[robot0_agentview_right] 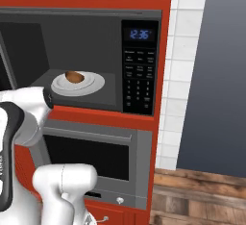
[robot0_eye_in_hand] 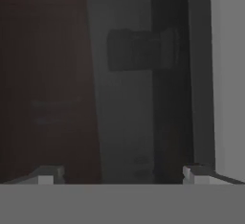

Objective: Retrieve the reheated potato from the microwave, then place the potato, cheese, and condiment on the cutting board.

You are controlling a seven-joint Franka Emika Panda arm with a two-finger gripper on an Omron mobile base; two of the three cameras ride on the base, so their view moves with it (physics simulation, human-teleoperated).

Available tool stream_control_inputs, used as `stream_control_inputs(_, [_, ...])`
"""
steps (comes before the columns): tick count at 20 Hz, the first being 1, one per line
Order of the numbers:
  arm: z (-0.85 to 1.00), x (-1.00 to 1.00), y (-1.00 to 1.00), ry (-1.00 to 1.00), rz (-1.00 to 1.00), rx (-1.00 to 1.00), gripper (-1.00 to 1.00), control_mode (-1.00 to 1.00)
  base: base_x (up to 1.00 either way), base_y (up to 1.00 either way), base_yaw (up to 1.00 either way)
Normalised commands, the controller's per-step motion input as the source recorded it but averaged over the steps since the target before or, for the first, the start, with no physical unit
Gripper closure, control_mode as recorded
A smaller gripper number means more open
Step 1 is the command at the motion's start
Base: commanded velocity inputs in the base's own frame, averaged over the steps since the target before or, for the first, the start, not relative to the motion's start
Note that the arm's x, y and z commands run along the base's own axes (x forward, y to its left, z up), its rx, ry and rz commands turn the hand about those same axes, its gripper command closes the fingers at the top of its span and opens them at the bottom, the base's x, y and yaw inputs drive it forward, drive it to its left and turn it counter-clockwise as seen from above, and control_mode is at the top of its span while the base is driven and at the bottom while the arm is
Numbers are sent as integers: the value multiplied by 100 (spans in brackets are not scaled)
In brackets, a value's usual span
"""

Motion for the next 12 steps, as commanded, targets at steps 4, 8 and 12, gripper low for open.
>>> stream_control_inputs(4, [10, -1, -58, -15, 0, -6, -100, -100, 0, 0, 0])
stream_control_inputs(8, [1, -6, -54, -32, 0, -16, -100, -100, 0, 0, 0])
stream_control_inputs(12, [1, -9, -49, -30, -5, -19, -100, -100, 0, 0, 0])
